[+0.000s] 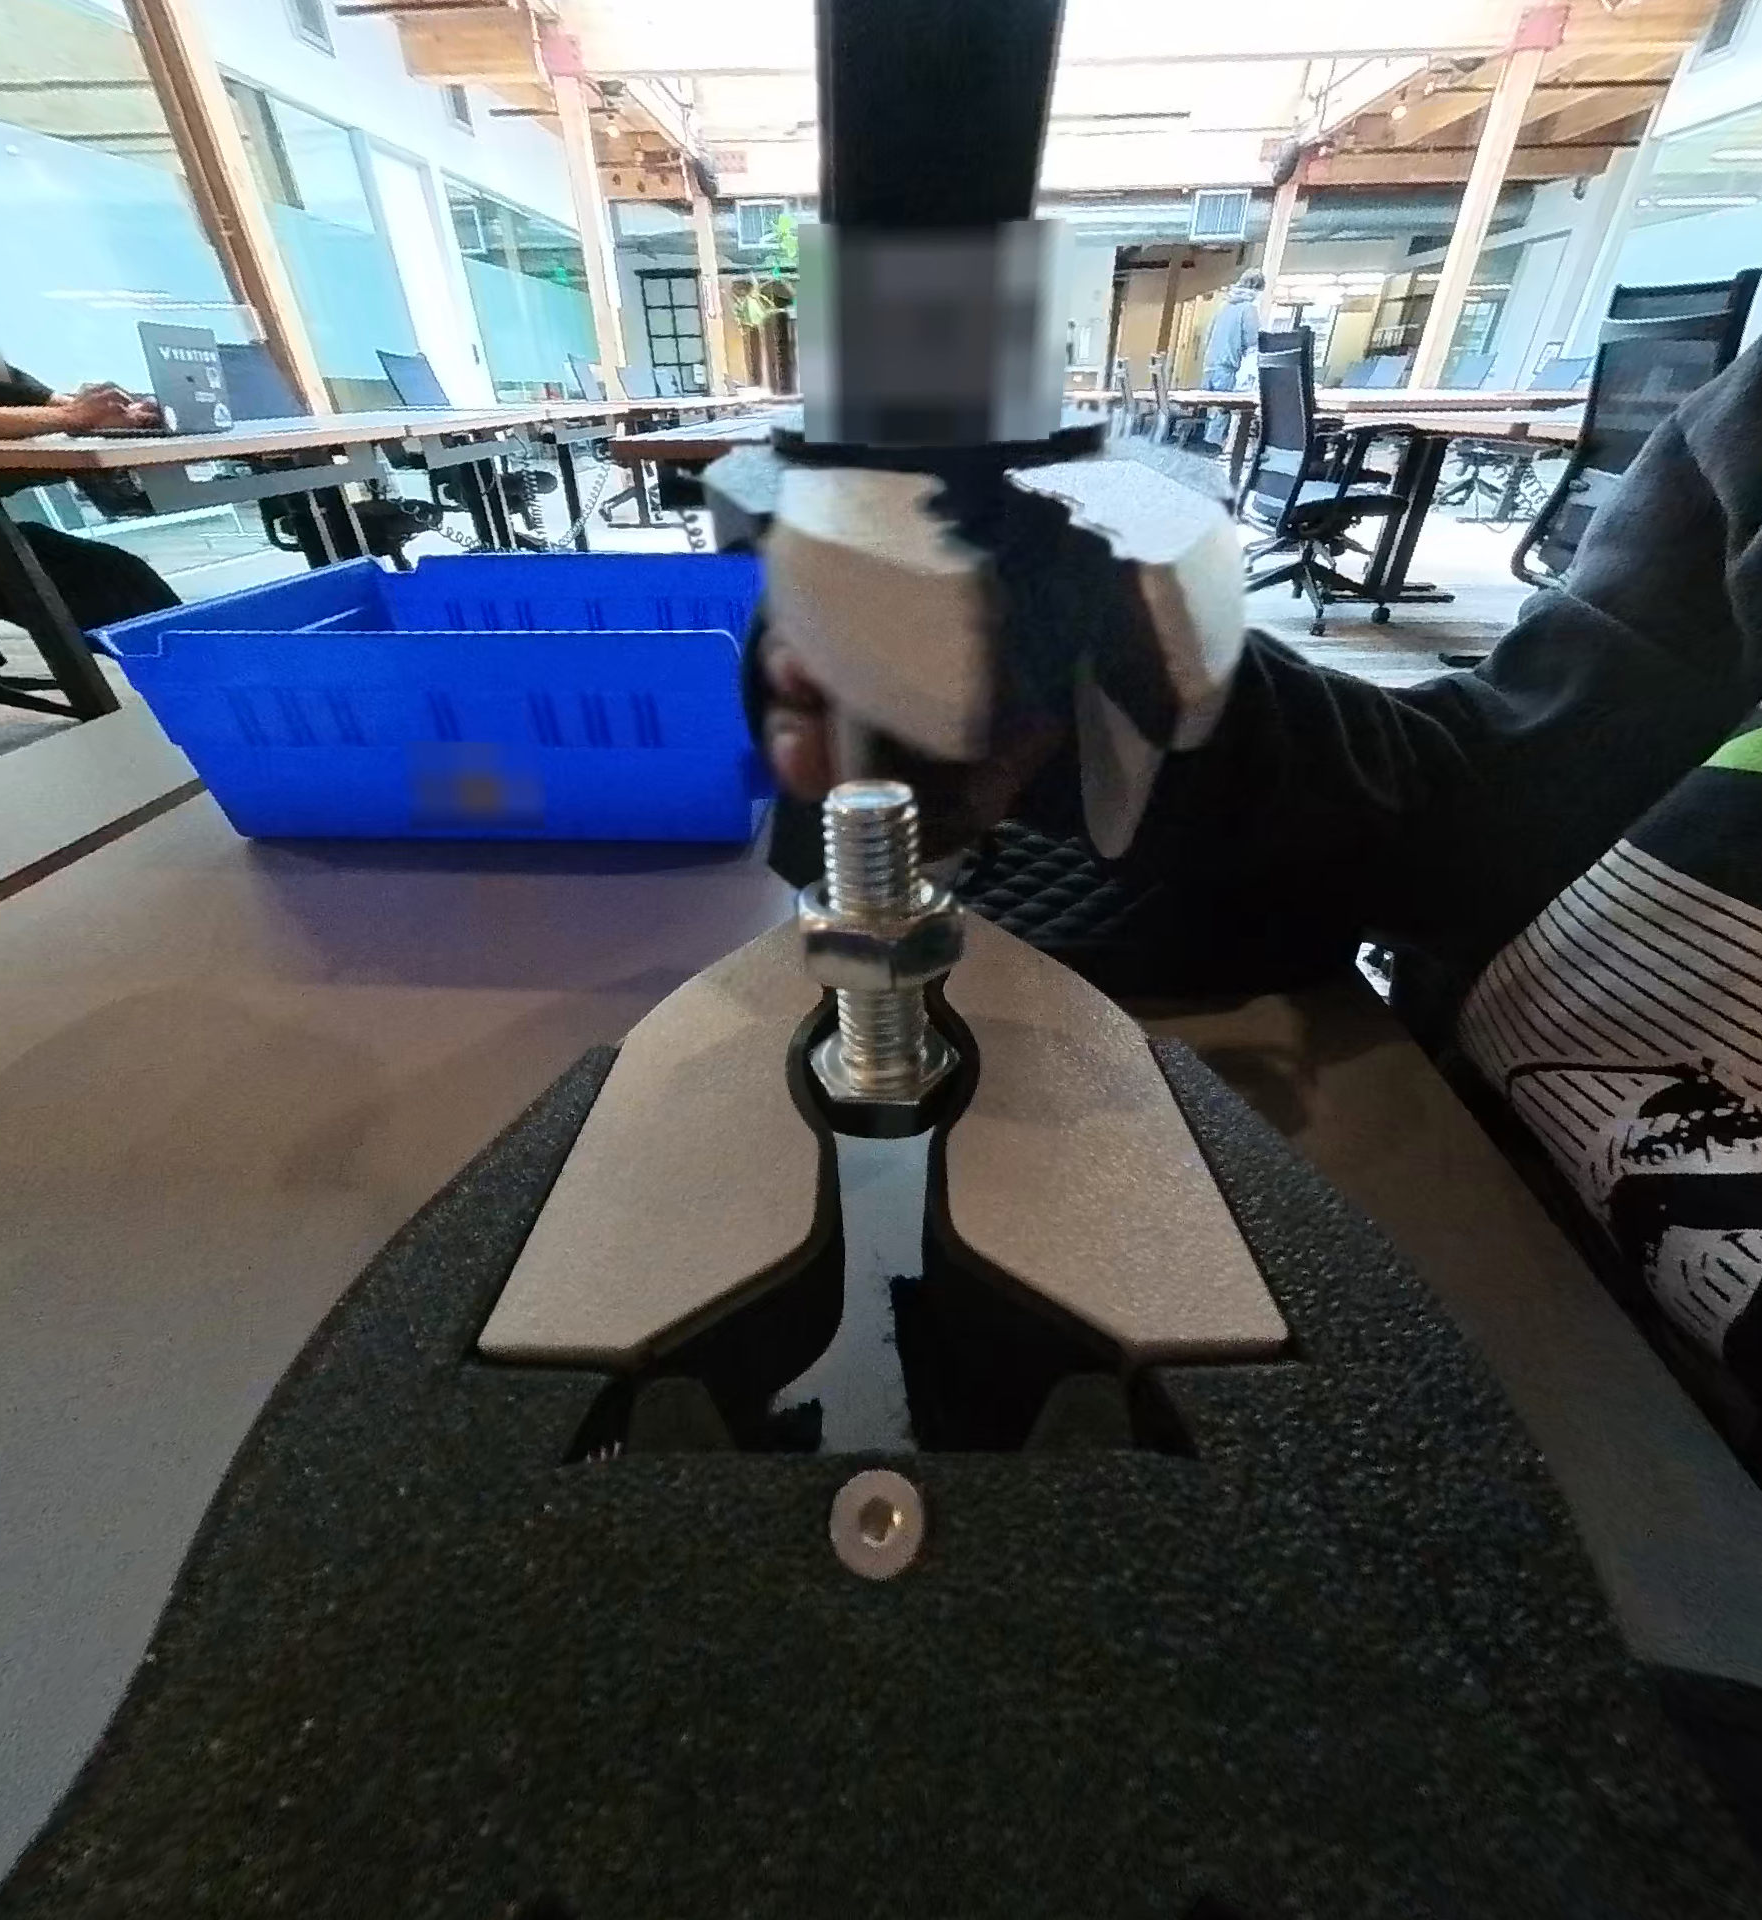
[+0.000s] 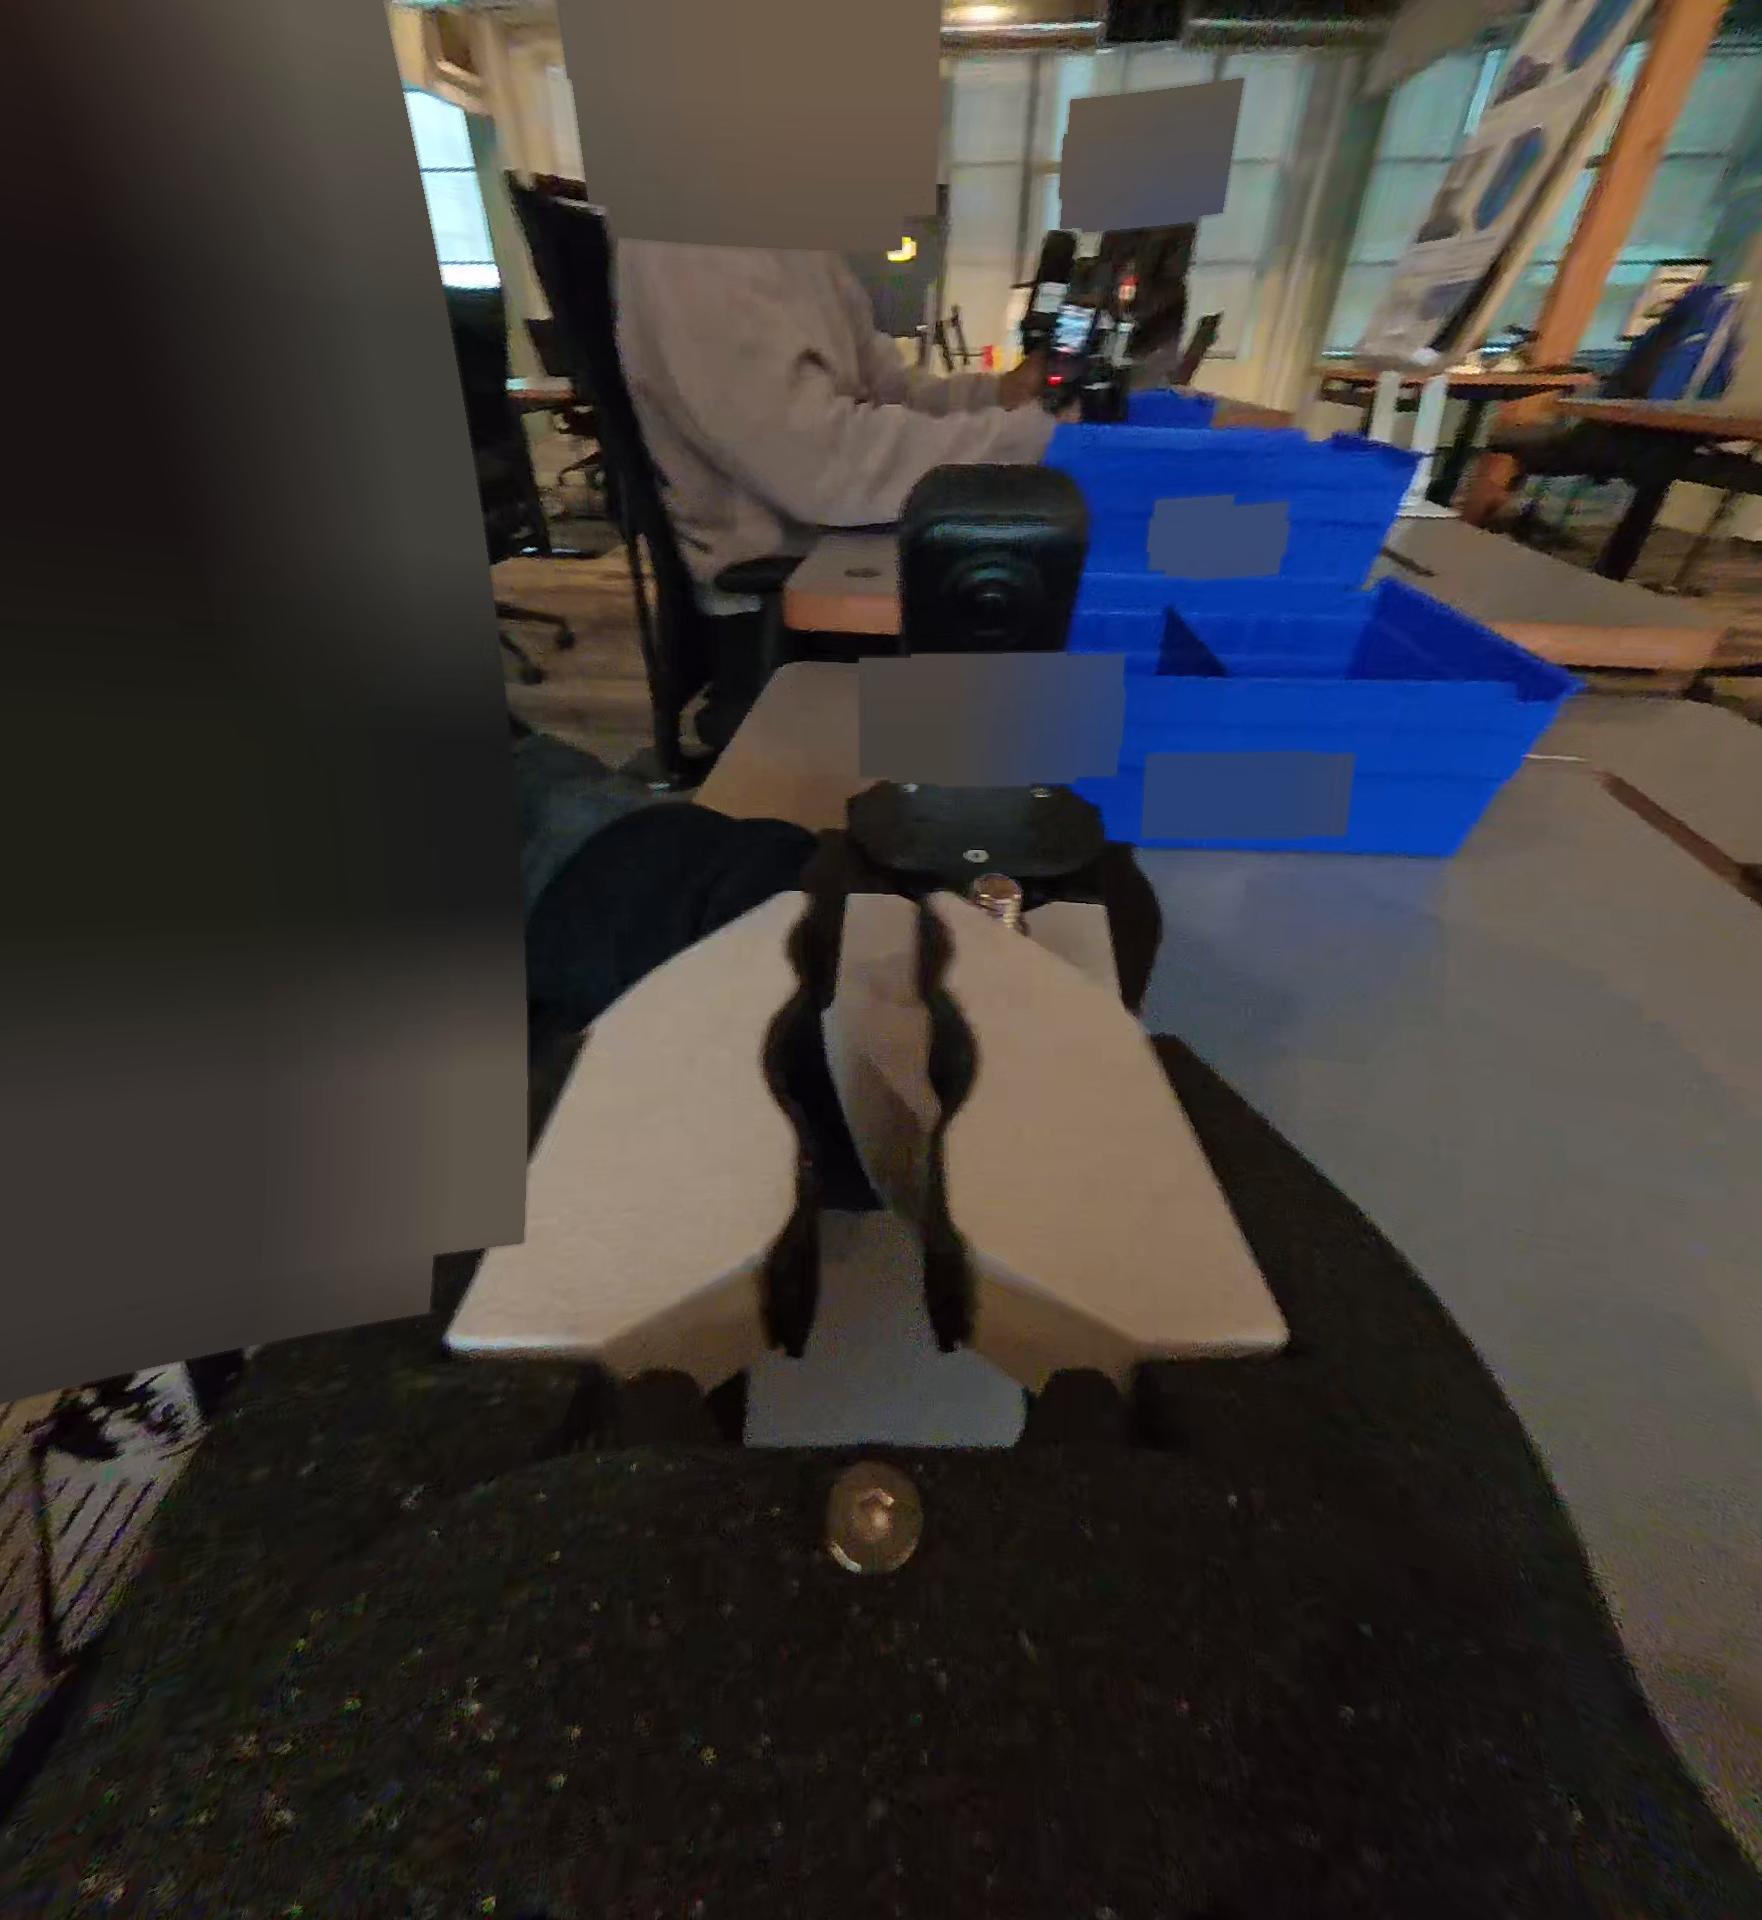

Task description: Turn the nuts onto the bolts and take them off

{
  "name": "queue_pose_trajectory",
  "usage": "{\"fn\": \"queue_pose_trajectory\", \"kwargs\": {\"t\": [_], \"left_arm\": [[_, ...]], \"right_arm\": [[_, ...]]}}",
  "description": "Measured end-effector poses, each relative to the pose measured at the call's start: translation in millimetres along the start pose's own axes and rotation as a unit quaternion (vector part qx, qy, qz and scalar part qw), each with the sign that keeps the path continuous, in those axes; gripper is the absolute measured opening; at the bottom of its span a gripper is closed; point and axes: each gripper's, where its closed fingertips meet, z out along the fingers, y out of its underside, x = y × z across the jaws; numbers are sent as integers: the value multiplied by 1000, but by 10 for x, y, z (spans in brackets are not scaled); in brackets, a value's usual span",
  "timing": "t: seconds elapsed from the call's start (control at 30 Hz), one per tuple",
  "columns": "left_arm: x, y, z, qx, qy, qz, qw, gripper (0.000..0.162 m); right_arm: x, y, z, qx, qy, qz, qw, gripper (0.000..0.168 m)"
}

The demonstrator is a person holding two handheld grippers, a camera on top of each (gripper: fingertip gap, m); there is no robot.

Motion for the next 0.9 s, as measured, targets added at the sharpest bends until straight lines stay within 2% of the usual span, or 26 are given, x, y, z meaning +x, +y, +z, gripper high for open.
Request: {"fn": "queue_pose_trajectory", "kwargs": {"t": [0.1, 0.17, 0.23, 0.3, 0.43, 0.53, 0.63, 0.7, 0.77, 0.9], "left_arm": [[0, -3, -2, 1, 1, -1, 1000, 12], [1, 0, 0, 0, 1, -1, 1000, 12], [6, 0, -1, 1, 3, 0, 1000, 12], [-5, -3, -5, 2, 0, -3, 1000, 12], [5, 2, 3, -1, 2, 0, 1000, 12], [3, -3, 0, 1, 2, -2, 1000, 12], [0, 0, 2, -1, 1, -2, 1000, 12], [-1, 2, 3, -1, 1, -2, 1000, 12], [4, 4, 5, -2, 2, -1, 1000, 12], [15, 11, 11, -5, 5, 1, 1000, 12]], "right_arm": [[122, 107, 52, -28, 35, 4, 999, 58], [100, 163, 88, -46, 30, 0, 998, 60], [35, 185, 91, -57, 15, -3, 998, 48], [-104, 155, 11, -57, -31, -14, 998, 1], [-11, -3, -51, -12, 4, -33, 999, 15], [74, 54, -45, -38, 29, -38, 998, 21], [162, -52, -55, -68, 61, -46, 995, 21], [176, -167, -55, -111, 62, -55, 990, 19], [208, -207, -46, -190, 57, -69, 978, 18], [208, -135, 28, -353, -4, -98, 931, 21]]}}
